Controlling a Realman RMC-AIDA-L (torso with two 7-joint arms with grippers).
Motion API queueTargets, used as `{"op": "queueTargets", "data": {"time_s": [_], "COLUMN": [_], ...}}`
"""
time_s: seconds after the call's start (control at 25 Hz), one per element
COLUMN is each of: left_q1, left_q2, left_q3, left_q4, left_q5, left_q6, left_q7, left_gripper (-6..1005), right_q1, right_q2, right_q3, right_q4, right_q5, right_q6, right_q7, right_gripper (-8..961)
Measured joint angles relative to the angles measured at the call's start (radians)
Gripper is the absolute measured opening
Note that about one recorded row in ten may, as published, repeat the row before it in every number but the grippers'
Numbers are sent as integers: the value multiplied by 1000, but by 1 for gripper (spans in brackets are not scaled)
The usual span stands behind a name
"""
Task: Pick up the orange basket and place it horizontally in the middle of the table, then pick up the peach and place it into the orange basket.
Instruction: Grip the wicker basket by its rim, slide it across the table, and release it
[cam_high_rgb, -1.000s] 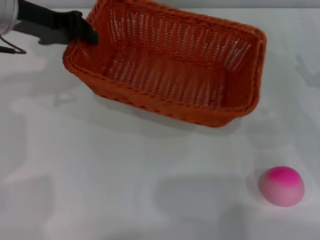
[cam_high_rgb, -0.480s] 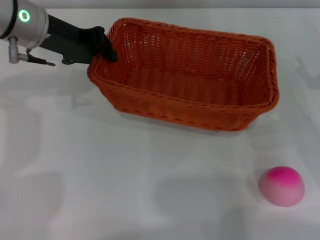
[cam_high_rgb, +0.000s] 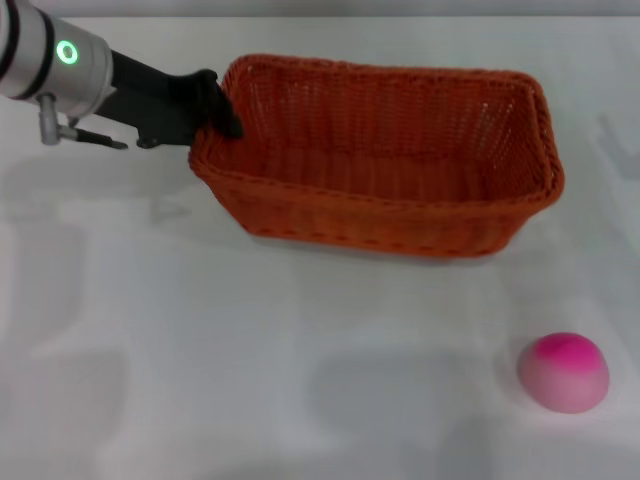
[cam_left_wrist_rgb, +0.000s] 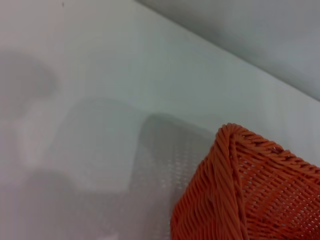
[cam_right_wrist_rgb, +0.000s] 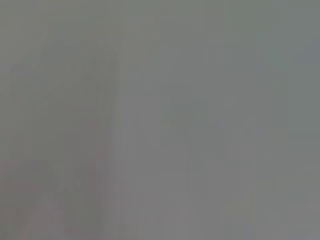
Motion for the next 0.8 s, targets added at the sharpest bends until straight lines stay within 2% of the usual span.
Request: {"op": "queueTargets", "data": {"time_s": [0.36,0.8], "left_q1": [0,10], "left_q2": [0,5], "left_q3": [21,19], "left_q4": [46,74], "left_q5": [-18,-109], "left_q6": [28,30], "left_q7": [-17,35], "left_gripper": [174,178], "right_q1": [-1,-2], "right_q2": [0,0], "right_q3": [0,0], "right_q4": [1,4], "right_q5": [0,0], "right_q6": [-2,1], "right_q7": [-17,-17], "right_gripper": [840,834]}}
